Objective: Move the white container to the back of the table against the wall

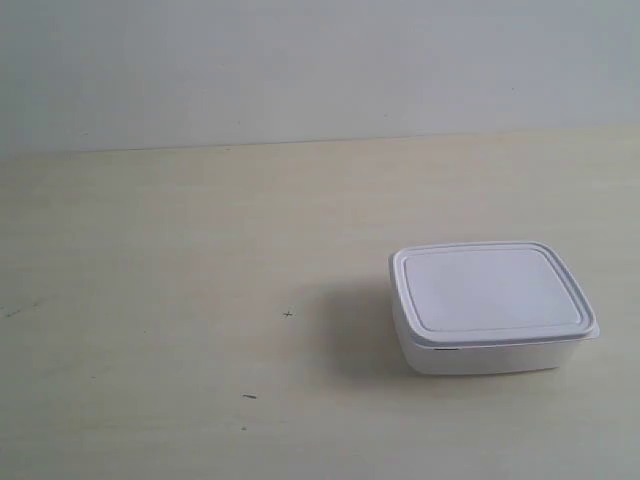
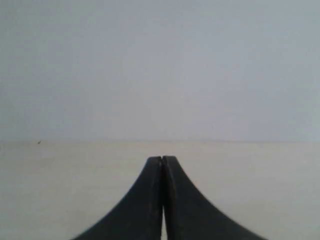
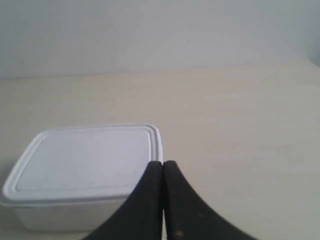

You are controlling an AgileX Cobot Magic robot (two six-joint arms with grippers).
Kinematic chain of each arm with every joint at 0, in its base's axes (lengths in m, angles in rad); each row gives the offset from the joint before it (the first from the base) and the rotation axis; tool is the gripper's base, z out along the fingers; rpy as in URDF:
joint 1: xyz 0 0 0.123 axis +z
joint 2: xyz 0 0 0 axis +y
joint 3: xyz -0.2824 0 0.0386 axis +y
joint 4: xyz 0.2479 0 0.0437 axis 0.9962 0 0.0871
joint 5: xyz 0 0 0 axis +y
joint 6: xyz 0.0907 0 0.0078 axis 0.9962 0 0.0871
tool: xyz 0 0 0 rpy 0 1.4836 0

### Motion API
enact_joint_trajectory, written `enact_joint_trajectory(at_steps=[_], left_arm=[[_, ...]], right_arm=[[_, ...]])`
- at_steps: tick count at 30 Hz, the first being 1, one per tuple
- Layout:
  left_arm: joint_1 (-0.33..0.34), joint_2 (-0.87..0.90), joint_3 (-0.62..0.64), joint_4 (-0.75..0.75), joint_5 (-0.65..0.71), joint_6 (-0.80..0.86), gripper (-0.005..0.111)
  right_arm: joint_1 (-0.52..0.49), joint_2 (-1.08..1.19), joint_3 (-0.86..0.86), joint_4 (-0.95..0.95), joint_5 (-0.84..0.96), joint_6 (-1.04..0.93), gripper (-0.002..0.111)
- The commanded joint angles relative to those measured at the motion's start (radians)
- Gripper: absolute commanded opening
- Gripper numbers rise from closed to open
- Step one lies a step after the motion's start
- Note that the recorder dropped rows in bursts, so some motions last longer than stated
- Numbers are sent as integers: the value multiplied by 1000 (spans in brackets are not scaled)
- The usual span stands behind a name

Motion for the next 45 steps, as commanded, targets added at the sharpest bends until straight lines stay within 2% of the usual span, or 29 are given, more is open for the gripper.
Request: enact_joint_trajectory(at_steps=[1,8,13,15,18,21,23,26,28,29,30,31,32,33,35,37,39,41,42,45], left_arm=[[2,-5,0,5,-130,-9,0],[2,-5,0,-3,-232,-222,0],[2,-5,0,-3,-183,-277,0],[2,-5,0,-3,-137,-330,0],[2,-5,0,-3,-58,-625,0],[2,-5,0,-1,-17,-627,0],[2,9,-8,-1,87,-627,0],[2,118,-105,-3,173,-633,0],[2,267,-248,-3,294,-563,0],[-5,408,-387,-29,420,-439,0],[-10,483,-450,-61,468,-353,0],[-23,635,-614,-191,586,-90,0],[-25,693,-694,-268,636,10,0],[-25,821,-834,-437,733,210,0],[-27,950,-952,-680,825,410,0],[-70,1031,-984,-845,849,531,0],[-156,1097,-984,-869,847,539,0],[-277,1161,-984,-873,824,524,0],[-358,1200,-984,-876,790,507,0],[-500,1273,-984,-896,708,489,0]], right_arm=[[-6,-6,4,40,-130,31,0],[-6,-6,4,84,-394,38,0],[-6,-6,4,95,-412,59,0],[-6,-6,4,133,-403,66,0],[-6,-6,4,241,-341,66,0],[-6,0,-47,246,-230,55,0],[-6,29,-99,239,-166,55,0],[-6,167,-228,175,-83,55,0],[-6,366,-377,153,-7,55,0],[-6,526,-516,153,81,55,0],[-6,591,-595,155,132,55,0],[-6,751,-766,155,286,55,0],[-6,810,-833,155,352,55,0],[-6,938,-987,166,500,55,0],[-6,1065,-1137,171,671,55,0],[-6,1127,-1194,204,760,46,0],[-6,1154,-1188,298,834,-39,0],[-6,1170,-1166,342,937,-62,0],[-6,1170,-1139,343,963,-75,0],[-6,1170,-1060,341,975,-88,0]])
